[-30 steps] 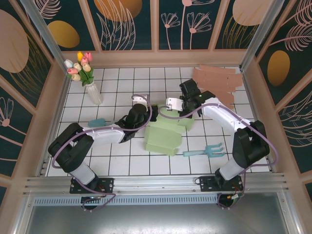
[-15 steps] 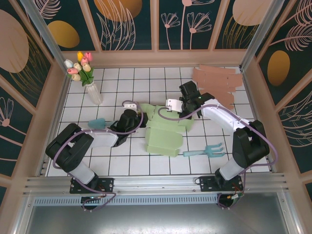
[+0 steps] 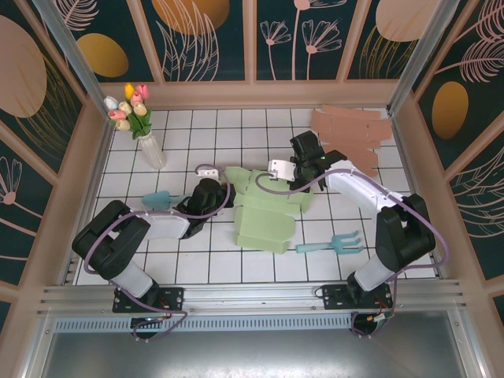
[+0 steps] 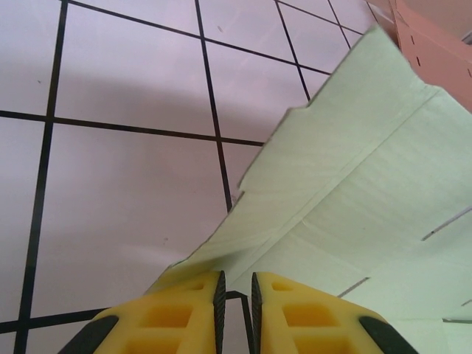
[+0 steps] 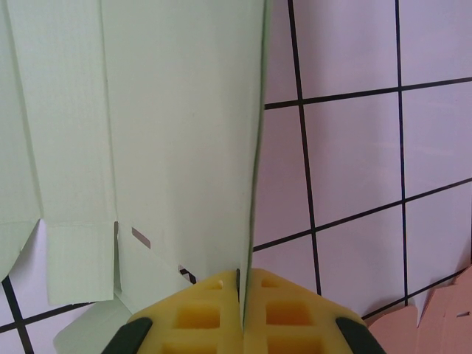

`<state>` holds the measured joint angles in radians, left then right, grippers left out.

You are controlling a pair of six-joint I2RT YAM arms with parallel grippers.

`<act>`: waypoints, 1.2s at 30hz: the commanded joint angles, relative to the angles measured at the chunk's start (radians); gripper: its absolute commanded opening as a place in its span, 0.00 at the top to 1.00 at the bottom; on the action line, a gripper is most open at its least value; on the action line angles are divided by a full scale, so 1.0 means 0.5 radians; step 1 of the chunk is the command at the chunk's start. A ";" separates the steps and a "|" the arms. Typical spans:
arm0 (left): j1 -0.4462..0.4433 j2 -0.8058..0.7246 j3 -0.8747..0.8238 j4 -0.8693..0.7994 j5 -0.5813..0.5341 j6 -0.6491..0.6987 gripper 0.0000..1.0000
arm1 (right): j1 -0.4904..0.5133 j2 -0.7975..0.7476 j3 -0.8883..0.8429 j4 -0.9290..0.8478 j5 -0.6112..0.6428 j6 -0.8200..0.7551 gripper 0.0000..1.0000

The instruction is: Fold the paper box

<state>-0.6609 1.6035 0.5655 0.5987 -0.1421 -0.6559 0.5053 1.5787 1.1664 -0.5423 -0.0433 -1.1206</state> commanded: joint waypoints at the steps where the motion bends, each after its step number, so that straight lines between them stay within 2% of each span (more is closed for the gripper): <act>1: 0.002 0.026 0.013 -0.023 0.103 0.023 0.80 | -0.016 -0.050 -0.014 0.043 0.034 0.022 1.00; 11: 0.000 0.066 0.050 0.085 0.388 -0.078 0.81 | -0.041 -0.047 -0.005 0.092 0.080 0.057 1.00; 22: -0.002 0.207 0.127 0.403 0.735 -0.338 0.82 | -0.038 -0.053 -0.084 0.218 0.049 0.092 1.00; 31: -0.001 0.358 0.167 0.502 0.750 -0.405 0.84 | -0.036 -0.083 -0.191 0.331 0.038 0.088 1.00; 36: 0.001 0.133 0.116 0.339 0.643 -0.230 0.83 | -0.038 -0.143 -0.269 0.461 0.108 0.036 1.00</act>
<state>-0.6609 1.7554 0.6308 0.7895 0.2066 -0.8268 0.4877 1.5608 1.0611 -0.3782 0.0032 -1.0946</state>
